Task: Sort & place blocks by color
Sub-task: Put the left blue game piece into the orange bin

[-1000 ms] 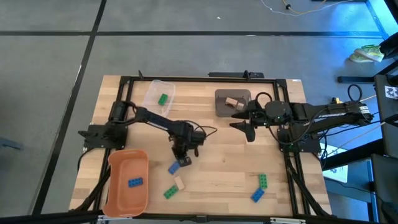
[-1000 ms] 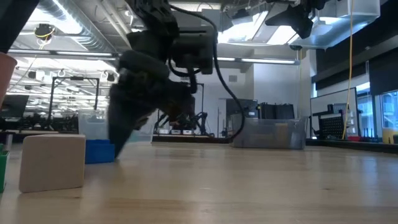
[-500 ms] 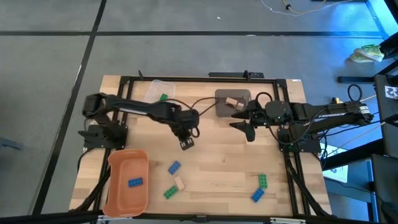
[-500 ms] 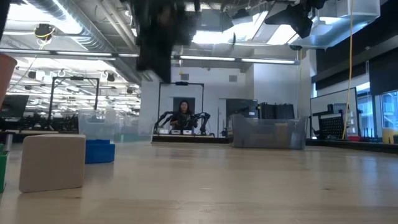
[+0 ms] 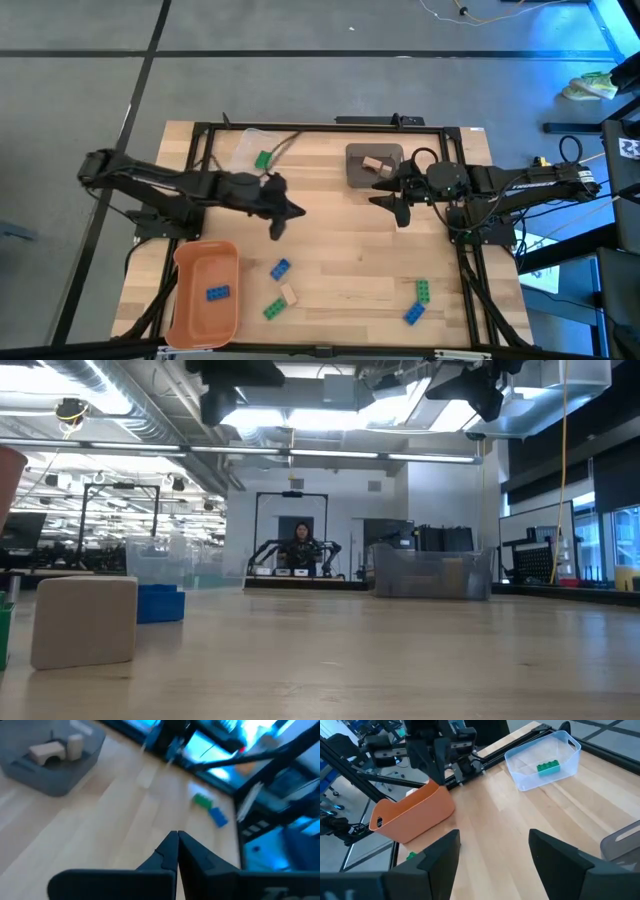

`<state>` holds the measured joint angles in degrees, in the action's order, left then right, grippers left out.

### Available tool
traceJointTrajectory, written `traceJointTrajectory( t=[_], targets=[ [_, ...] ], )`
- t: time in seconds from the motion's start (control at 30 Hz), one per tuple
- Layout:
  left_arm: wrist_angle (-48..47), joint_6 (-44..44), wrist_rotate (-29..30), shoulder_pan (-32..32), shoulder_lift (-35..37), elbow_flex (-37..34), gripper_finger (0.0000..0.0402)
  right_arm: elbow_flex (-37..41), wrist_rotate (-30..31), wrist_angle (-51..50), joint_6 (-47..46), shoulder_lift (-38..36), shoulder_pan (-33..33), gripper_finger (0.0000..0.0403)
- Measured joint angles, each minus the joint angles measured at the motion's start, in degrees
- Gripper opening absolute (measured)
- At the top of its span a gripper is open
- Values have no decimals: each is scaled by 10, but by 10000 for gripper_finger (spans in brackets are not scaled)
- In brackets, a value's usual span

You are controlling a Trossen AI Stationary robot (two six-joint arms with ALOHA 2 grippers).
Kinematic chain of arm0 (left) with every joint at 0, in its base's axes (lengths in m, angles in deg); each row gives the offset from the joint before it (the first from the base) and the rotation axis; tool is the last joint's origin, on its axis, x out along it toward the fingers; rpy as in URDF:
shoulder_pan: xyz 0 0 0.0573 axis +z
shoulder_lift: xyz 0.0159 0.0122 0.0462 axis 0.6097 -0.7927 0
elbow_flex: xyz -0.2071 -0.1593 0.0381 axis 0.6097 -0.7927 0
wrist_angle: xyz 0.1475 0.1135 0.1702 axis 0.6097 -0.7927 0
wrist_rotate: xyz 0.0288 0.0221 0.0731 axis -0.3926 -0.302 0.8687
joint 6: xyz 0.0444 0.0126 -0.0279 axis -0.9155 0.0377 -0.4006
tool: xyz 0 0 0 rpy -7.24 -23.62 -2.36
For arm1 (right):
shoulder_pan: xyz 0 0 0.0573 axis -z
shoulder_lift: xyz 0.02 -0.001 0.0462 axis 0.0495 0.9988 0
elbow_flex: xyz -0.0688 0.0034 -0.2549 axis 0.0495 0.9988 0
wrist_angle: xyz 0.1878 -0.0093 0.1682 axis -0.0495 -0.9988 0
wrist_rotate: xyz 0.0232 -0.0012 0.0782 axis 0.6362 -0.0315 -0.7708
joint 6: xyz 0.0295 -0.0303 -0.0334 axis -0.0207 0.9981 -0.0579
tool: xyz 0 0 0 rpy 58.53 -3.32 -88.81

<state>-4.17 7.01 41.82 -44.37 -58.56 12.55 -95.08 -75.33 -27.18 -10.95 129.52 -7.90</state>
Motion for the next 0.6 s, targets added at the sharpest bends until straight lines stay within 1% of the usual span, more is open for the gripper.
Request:
traceJointTrajectory(
  t=[0.1, 0.2, 0.47, 0.6],
  targets=[
    [59, 1, -13, 0, 39, -48, 1, 0, 0, 3, -14, 0, 0, 237],
    [71, -1, -7, 0, 63, -69, 3, 0, 0, 20, -16, 0, 0, 237],
    [69, -58, -9, 4, 69, -71, 24, 0, 0, 98, -16, 0, 0, 237],
    [69, -101, -9, 4, 69, -71, 40, 0, 0, 108, -9, 0, 0, 237]
  ],
)
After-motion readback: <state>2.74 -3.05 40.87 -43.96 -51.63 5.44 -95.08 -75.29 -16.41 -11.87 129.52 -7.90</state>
